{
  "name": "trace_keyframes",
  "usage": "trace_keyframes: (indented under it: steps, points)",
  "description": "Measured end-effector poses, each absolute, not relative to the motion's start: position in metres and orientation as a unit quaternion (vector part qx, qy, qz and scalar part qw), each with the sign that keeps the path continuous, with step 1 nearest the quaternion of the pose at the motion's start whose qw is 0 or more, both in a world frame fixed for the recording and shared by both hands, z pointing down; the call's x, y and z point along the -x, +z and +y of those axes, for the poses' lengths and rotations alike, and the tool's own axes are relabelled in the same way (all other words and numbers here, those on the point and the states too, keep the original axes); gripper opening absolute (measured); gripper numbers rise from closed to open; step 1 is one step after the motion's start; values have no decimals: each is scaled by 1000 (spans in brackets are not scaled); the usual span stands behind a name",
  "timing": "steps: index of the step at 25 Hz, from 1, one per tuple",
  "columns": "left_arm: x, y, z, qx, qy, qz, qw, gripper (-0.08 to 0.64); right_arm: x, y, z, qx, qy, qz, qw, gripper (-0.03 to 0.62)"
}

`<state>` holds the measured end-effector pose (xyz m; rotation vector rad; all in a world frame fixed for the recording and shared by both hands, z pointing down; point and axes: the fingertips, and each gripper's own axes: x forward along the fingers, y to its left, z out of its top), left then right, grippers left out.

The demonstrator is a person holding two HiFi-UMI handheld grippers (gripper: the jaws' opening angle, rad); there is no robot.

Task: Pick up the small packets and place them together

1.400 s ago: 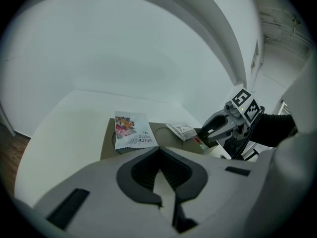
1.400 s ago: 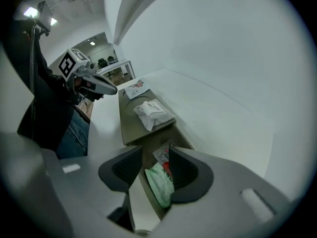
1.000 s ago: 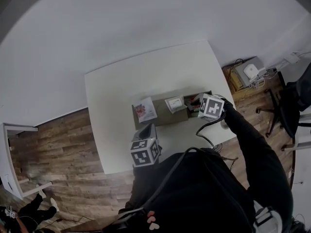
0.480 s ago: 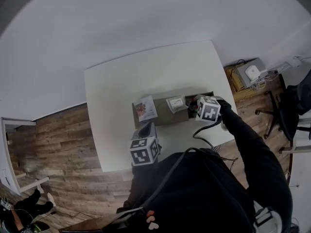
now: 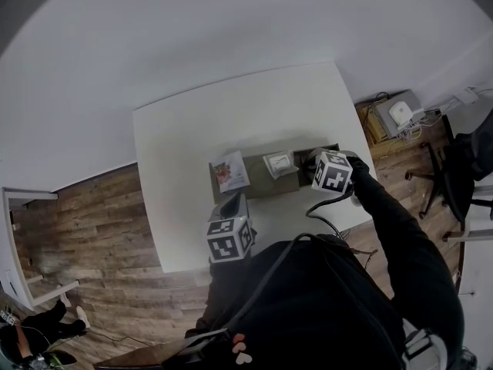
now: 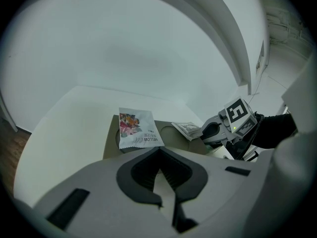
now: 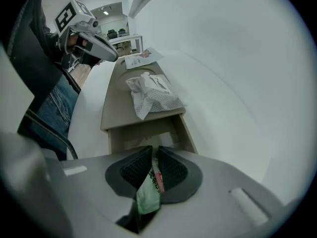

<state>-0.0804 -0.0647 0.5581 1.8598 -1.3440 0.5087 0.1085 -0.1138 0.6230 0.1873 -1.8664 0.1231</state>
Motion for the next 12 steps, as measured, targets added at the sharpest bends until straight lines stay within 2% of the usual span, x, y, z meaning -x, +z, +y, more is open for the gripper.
trace_keyframes:
  steps: [12]
  points:
    - [78,558,-65,-733,198,-527,382,0,-127,610,-124,-126,56,-801,583,3]
